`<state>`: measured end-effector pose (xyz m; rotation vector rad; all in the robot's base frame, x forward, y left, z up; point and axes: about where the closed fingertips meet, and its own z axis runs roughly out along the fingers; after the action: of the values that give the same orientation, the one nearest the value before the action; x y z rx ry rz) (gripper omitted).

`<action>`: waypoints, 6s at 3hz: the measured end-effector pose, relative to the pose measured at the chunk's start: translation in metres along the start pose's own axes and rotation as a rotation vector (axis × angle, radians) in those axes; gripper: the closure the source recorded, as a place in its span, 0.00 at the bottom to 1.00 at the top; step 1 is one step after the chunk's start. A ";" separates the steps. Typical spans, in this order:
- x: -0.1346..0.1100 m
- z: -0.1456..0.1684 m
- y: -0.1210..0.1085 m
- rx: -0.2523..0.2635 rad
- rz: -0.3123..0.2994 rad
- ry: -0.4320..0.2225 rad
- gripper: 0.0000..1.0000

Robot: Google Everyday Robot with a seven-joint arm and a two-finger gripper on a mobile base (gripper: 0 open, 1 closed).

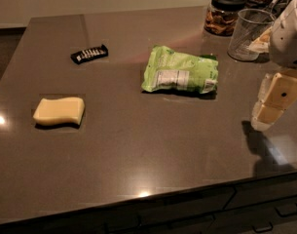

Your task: Move green rice chip bag near sponge

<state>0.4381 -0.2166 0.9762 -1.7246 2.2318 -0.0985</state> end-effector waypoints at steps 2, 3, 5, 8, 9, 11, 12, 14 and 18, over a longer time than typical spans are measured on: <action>-0.007 0.003 -0.010 -0.006 0.011 -0.037 0.00; -0.026 0.014 -0.030 0.013 0.016 -0.070 0.00; -0.071 0.052 -0.092 0.087 0.047 -0.093 0.00; -0.113 0.141 -0.147 0.000 0.012 -0.041 0.00; -0.111 0.159 -0.147 -0.028 0.012 -0.013 0.00; -0.113 0.175 -0.150 -0.100 -0.006 0.030 0.41; -0.126 0.167 -0.146 -0.117 -0.037 0.016 0.70; -0.207 0.119 -0.101 -0.152 -0.222 -0.096 1.00; -0.316 0.124 -0.026 -0.265 -0.553 -0.146 0.57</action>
Offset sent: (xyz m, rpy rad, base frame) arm 0.0317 0.0119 -0.0024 0.1090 0.0144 0.0002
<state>0.5684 0.0943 0.9303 -2.3653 1.6698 0.2017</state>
